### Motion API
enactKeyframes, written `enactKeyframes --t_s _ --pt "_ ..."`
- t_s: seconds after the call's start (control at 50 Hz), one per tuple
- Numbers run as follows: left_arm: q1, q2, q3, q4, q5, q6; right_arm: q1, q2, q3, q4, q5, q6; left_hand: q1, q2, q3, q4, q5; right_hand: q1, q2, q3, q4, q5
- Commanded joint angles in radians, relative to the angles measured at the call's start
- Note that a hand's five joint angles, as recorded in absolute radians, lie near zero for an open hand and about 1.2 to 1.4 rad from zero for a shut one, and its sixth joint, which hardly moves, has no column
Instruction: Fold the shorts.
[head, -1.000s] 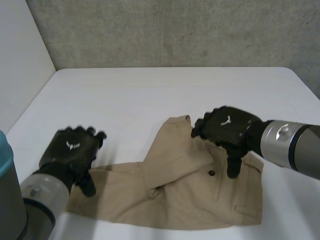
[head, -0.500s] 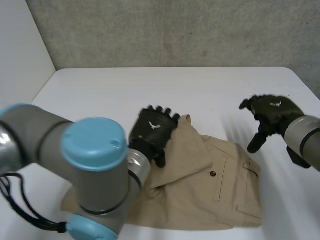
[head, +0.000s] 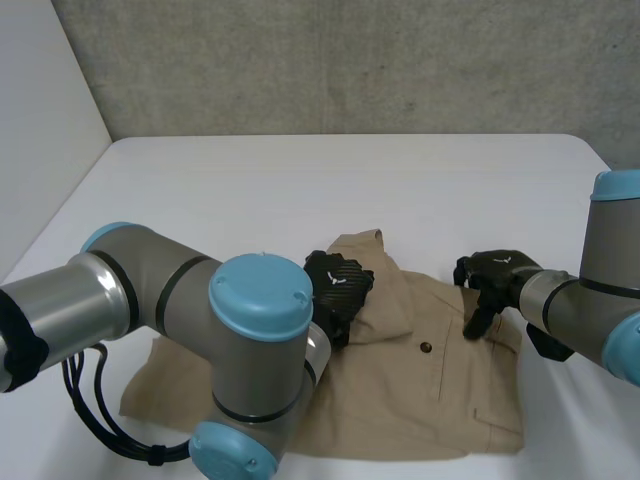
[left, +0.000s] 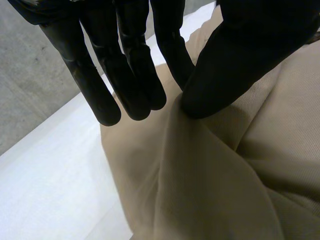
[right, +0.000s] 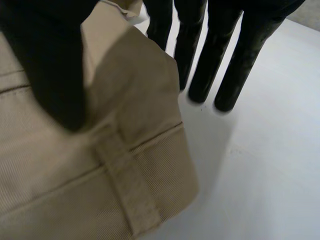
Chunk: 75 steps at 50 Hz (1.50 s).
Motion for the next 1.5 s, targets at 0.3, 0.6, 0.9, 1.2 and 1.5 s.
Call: enactKeyframes --t_s 0.3,0.6,0.9,1.2,1.5 --pt "0.300 0.065 0.492 0.214 -0.107 0.059 0.096 -0.030 -0.549 -0.397 0.049 -0.014 0.261 0.221 0.230 0.221 0.248 0.763 0.692 0.705 0.720 0.737" --pt "0.349 0.240 0.140 0.358 -0.094 -0.110 0.174 -0.134 -0.327 -0.577 0.051 -0.022 0.261 0.221 0.230 0.221 0.248 0.763 0.692 0.705 0.720 0.737" --pt "0.372 0.212 -0.333 0.292 -0.095 -0.116 0.185 -0.061 0.135 -0.525 -0.021 -0.299 -0.446 -0.486 -0.477 -0.486 -0.459 0.763 0.692 0.705 0.720 0.737" --pt "0.373 0.413 -0.344 0.104 -0.091 -0.122 0.182 -0.199 0.339 -0.516 -0.075 -0.379 -0.748 -0.789 -0.779 -0.788 -0.761 0.763 0.692 0.705 0.720 0.737" --pt "0.160 0.254 -0.195 0.119 -0.088 -0.121 0.185 -0.347 0.490 -0.532 -0.161 -0.384 -0.748 -0.789 -0.779 -0.788 -0.761 0.763 0.692 0.705 0.720 0.737"
